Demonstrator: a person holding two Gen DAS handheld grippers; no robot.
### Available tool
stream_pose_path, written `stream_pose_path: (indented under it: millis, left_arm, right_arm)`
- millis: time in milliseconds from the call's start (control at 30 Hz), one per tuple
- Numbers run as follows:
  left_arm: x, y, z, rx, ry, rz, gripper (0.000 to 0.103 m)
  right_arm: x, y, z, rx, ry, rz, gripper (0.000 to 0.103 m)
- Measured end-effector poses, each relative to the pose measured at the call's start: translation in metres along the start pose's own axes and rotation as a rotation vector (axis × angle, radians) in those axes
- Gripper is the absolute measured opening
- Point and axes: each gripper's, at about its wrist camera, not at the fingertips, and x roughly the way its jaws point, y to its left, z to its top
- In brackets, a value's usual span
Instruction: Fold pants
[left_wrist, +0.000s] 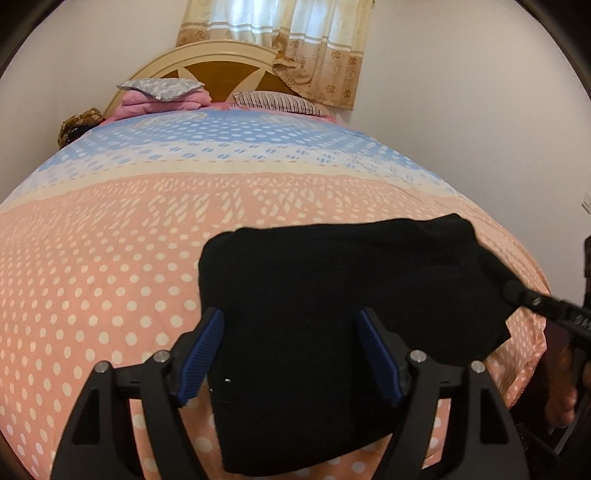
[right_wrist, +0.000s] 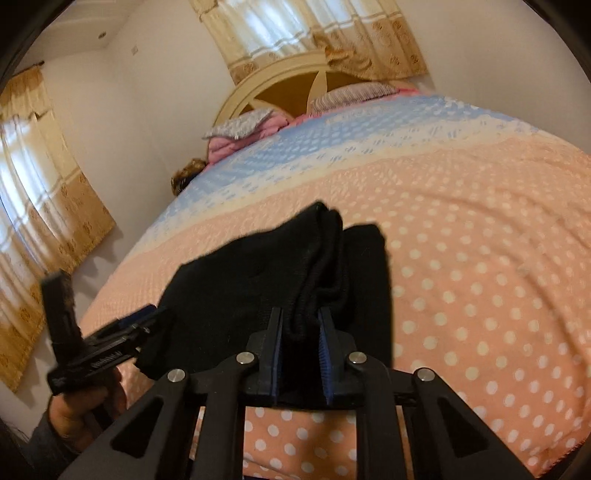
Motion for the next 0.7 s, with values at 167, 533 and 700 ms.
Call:
stream_pose_path:
  millis: [167,533,700]
  left_arm:
    - [0.000,-0.002,-0.007,0.007,0.010,0.009,0.082]
    - [0.002,0.001,-0.012,0.011,-0.005,0.035,0.088]
    - [0.004,-0.001,-0.014,0.027,0.009,0.038,0.088]
  right_arm:
    - [-0.016,-0.008,-0.010,-0.005,0.007,-0.032,0.016]
    - [-0.030,-0.020,0.014,0.007,-0.111,-0.108,0.051]
    - [-0.004,0.013,0.037,-0.057,-0.084,0.125,0.051]
